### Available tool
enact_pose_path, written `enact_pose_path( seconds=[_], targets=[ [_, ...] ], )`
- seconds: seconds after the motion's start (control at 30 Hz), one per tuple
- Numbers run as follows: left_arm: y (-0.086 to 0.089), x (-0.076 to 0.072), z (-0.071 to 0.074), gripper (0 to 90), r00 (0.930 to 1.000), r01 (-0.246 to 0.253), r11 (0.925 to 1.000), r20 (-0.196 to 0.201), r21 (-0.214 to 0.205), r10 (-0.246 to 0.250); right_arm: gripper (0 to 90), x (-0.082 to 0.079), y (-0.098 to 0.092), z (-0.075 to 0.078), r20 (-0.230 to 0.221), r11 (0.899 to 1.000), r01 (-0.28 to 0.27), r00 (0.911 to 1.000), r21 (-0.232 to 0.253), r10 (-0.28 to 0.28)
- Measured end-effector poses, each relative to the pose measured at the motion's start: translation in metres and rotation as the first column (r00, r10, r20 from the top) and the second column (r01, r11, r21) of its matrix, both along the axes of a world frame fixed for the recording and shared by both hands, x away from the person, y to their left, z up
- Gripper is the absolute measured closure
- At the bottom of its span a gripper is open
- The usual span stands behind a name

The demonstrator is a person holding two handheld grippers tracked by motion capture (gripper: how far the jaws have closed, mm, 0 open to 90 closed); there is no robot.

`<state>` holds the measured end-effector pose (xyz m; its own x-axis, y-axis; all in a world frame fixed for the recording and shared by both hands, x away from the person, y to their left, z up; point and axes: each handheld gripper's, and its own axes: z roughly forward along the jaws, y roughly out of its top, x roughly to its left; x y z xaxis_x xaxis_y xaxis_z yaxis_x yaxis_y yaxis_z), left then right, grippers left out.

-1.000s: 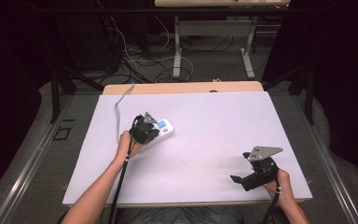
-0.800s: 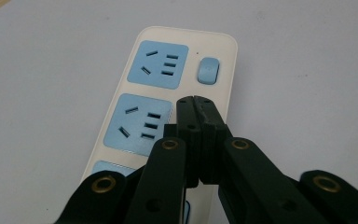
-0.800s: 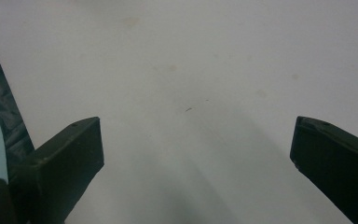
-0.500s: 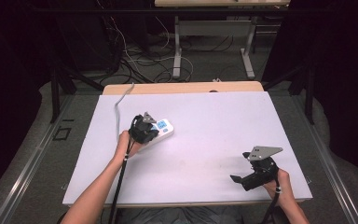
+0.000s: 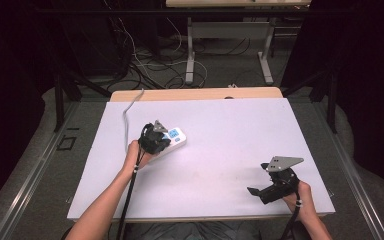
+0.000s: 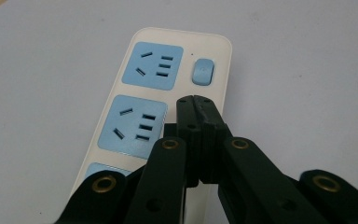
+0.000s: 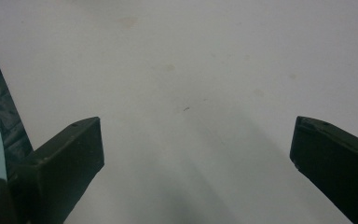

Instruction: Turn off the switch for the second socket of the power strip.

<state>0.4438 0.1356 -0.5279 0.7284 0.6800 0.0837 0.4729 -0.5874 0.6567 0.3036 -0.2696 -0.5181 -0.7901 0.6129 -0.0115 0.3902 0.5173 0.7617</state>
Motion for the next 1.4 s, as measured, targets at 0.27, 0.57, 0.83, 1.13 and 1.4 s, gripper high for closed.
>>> enact_pose_path(
  seconds=[0.27,0.57,0.83,1.13,1.4],
  targets=[
    [-0.0024,-0.0019,-0.0001,90.0,0.9999,-0.011,0.9999,0.008,0.011,0.011,2.3,-0.0009,-0.0005,0.0012,-0.008,1.0,0.004,1.0,-0.007,-0.004],
    [-0.0035,-0.0022,-0.0002,90.0,0.9999,-0.008,0.9998,0.012,0.017,0.008,2.4,0.0001,-0.0004,-0.0001,0.001,1.0,-0.002,1.0,0.006,0.002],
    [-0.003,-0.0021,0.0005,90.0,1.0,-0.001,0.9997,0.003,0.022,0.001,2.4,0.0005,-0.0007,-0.0001,0.002,1.0,-0.006,1.0,0.008,0.006],
    [-0.0015,-0.0013,0.001,90.0,0.9999,0.007,0.9998,-0.011,0.021,-0.007,2.4,0.0001,-0.0018,-0.0001,0.0,1.0,-0.01,0.9999,0.012,0.01],
    [-0.0087,0.0001,-0.0018,90.0,0.9998,-0.005,0.9995,0.019,0.03,0.005,2.4,-0.0005,-0.0018,0.001,-0.003,1.0,-0.014,0.9999,0.003,0.014]
  ],
)
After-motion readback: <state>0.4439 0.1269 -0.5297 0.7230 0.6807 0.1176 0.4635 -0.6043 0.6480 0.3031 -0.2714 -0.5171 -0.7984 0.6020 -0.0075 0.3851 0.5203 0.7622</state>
